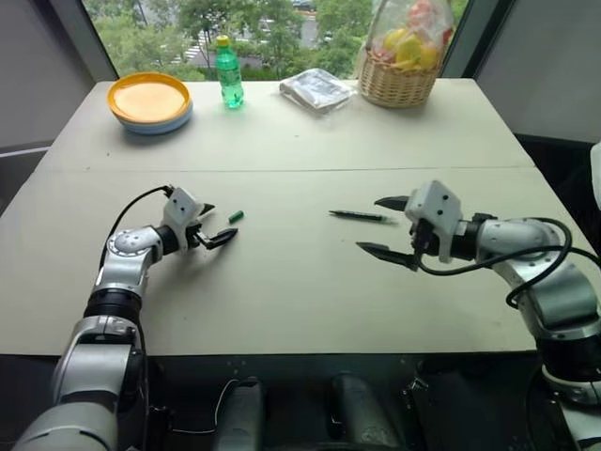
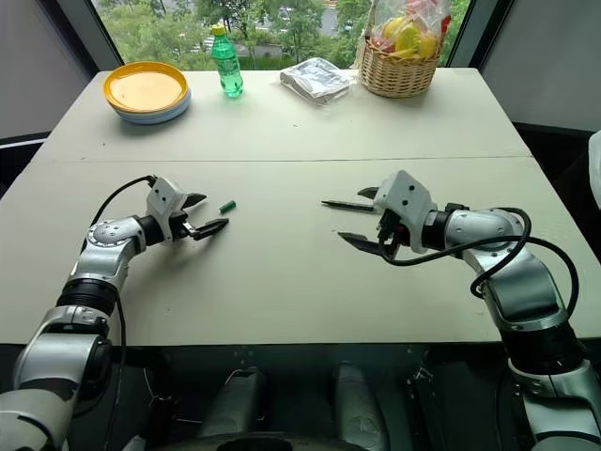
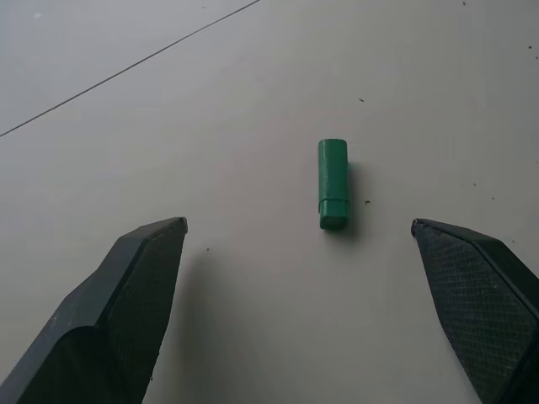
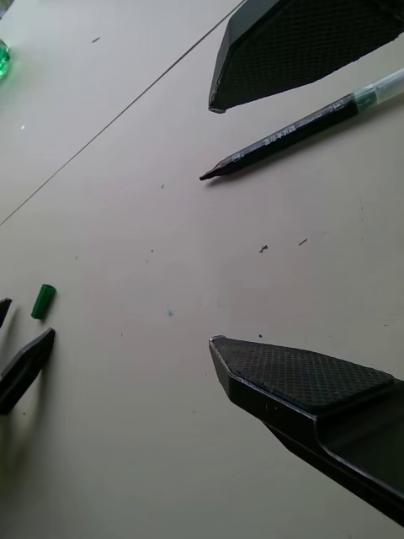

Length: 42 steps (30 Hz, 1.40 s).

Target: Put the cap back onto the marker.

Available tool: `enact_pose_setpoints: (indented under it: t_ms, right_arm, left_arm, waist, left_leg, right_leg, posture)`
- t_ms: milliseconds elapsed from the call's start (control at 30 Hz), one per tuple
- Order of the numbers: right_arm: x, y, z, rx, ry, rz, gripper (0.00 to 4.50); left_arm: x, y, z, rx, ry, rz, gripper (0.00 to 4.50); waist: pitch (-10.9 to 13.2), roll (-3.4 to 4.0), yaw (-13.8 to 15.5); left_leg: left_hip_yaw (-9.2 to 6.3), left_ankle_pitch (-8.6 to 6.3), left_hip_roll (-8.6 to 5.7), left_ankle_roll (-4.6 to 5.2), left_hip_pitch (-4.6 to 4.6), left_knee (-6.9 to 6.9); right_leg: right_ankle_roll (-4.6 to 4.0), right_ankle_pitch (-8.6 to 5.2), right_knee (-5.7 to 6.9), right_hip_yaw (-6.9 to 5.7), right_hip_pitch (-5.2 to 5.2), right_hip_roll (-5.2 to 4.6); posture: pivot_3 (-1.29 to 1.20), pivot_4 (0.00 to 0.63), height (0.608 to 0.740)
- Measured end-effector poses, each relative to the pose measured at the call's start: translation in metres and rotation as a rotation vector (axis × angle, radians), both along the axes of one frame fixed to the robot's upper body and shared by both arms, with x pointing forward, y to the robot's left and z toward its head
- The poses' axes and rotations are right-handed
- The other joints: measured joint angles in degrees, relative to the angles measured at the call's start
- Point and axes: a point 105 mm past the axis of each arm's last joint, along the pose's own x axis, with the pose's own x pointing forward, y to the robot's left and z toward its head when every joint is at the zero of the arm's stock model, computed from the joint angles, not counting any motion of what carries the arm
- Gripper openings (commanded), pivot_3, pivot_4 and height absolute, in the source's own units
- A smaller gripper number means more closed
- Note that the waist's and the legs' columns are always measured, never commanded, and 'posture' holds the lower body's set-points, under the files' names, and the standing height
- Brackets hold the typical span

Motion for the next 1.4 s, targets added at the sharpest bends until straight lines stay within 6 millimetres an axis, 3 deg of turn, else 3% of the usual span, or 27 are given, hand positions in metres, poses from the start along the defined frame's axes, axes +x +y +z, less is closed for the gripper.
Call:
enact_pose_setpoints:
  t_ms: [433, 700, 833, 1033, 1400]
  right_arm:
    - [-0.001, -0.001, 0.003, -0.032, 0.014, 0.020, 4.38]
    - [-0.001, 0.000, 0.003, -0.036, 0.016, 0.025, 4.38]
    - [-0.001, 0.000, 0.003, -0.036, 0.016, 0.025, 4.38]
    - [-0.001, 0.000, 0.003, -0.037, 0.013, 0.026, 4.38]
    - [0.002, 0.001, 0.006, -0.038, 0.005, 0.027, 4.38]
  left_arm:
    - [0.012, -0.023, 0.000, -0.014, 0.011, -0.023, 4.45]
    - [0.013, -0.025, 0.000, -0.001, 0.004, -0.028, 4.45]
    - [0.013, -0.029, -0.001, 0.011, 0.011, -0.049, 3.26]
    - [0.011, -0.038, -0.005, 0.012, 0.027, -0.083, 0.11]
    - [0.010, -0.035, -0.004, 0.017, 0.021, -0.078, 0.04]
  waist:
    - [0.00, 0.00, 1.00]
    - [-0.01, 0.00, 1.21]
    - [-0.01, 0.00, 1.24]
    - [-0.03, 0.01, 1.01]
    - [-0.03, 0.02, 0.72]
  left_leg:
    - [0.00, 0.00, -0.03, 0.00, 0.00, 0.13]
    - [0.00, 0.00, -0.03, 0.00, 0.02, 0.14]
    - [0.00, 0.00, -0.04, 0.00, 0.04, 0.14]
    - [-0.02, 0.01, -0.02, 0.01, 0.14, 0.15]
    - [-0.04, 0.01, -0.02, 0.02, 0.14, 0.15]
  right_leg:
    - [0.10, 0.06, -0.02, -0.02, 0.09, -0.03]
    - [0.11, 0.06, -0.03, -0.02, 0.12, -0.04]
    - [0.11, 0.06, -0.03, -0.02, 0.14, -0.04]
    - [0.11, 0.11, 0.00, -0.02, 0.20, 0.00]
    - [0.10, 0.12, 0.00, -0.02, 0.20, 0.01]
  posture:
    - [0.00, 0.150, 0.740]
    - [0.00, 0.150, 0.740]
    - [0.00, 0.150, 0.740]
    - [0.00, 0.150, 0.740]
    - [0.00, 0.150, 0.740]
